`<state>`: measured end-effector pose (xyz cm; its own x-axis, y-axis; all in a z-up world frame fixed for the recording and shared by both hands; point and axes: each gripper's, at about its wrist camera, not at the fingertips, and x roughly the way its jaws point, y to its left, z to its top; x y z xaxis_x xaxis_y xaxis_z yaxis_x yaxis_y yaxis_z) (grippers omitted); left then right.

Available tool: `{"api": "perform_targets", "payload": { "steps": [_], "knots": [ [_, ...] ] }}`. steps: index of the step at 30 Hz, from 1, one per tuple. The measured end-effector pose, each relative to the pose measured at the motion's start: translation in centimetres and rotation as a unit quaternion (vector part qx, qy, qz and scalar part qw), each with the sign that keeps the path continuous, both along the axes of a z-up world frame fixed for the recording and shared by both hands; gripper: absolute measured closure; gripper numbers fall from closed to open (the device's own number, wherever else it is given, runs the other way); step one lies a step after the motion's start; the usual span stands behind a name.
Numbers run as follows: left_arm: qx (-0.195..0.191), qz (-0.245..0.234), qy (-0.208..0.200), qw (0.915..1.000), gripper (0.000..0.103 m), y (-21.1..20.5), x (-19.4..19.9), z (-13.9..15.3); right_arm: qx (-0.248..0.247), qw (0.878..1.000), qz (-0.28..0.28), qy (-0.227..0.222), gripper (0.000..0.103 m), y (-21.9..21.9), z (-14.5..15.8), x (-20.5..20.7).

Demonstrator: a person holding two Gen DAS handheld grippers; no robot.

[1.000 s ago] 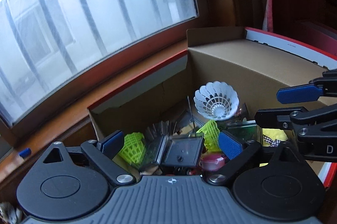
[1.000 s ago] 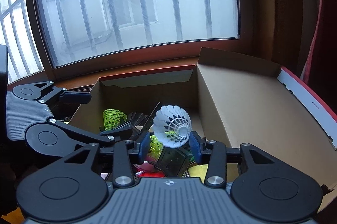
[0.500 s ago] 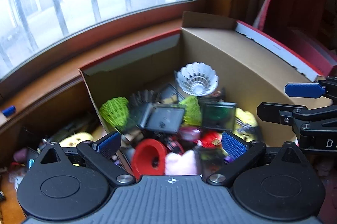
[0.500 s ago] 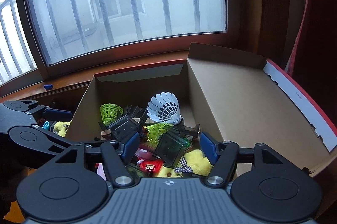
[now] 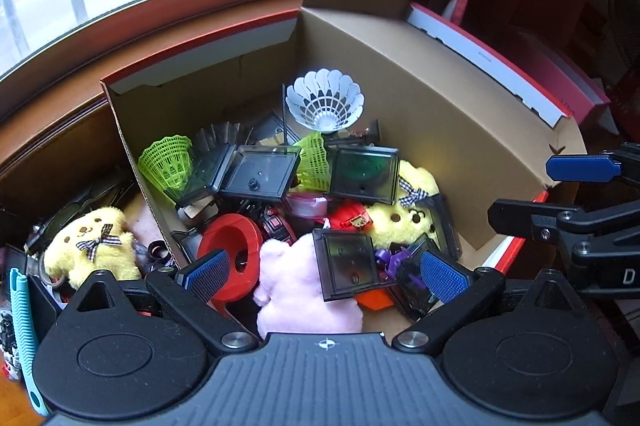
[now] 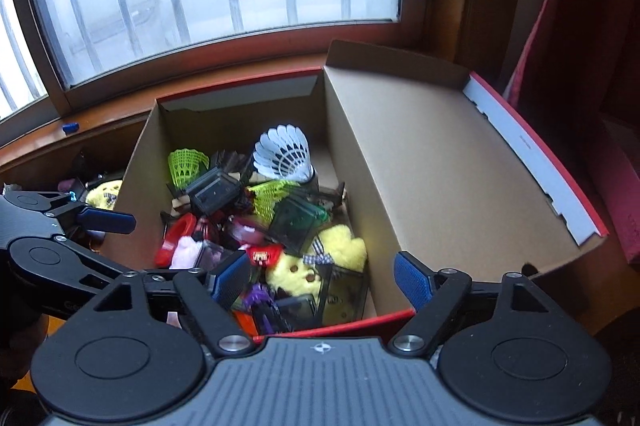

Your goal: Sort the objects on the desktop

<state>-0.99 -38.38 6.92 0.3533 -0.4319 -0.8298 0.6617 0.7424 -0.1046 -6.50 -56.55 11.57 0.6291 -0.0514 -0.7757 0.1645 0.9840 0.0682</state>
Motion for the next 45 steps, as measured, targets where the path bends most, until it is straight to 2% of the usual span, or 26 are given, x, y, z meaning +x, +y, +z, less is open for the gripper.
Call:
{"api": "perform_targets", "payload": {
  "steps": [18, 45],
  "knots": [
    [0.019, -0.015, -0.011, 0.9996, 0.000, -0.4, -0.8, -0.6, -0.005, 0.999, -0.019, 0.028, 0.018, 0.9, -0.6, -0.6],
    [0.038, -0.024, -0.013, 0.9989, 0.000, -1.2, -1.1, -1.1, -0.005, 0.999, -0.027, 0.039, 0.018, 0.6, -1.4, -0.9]
  ]
}}
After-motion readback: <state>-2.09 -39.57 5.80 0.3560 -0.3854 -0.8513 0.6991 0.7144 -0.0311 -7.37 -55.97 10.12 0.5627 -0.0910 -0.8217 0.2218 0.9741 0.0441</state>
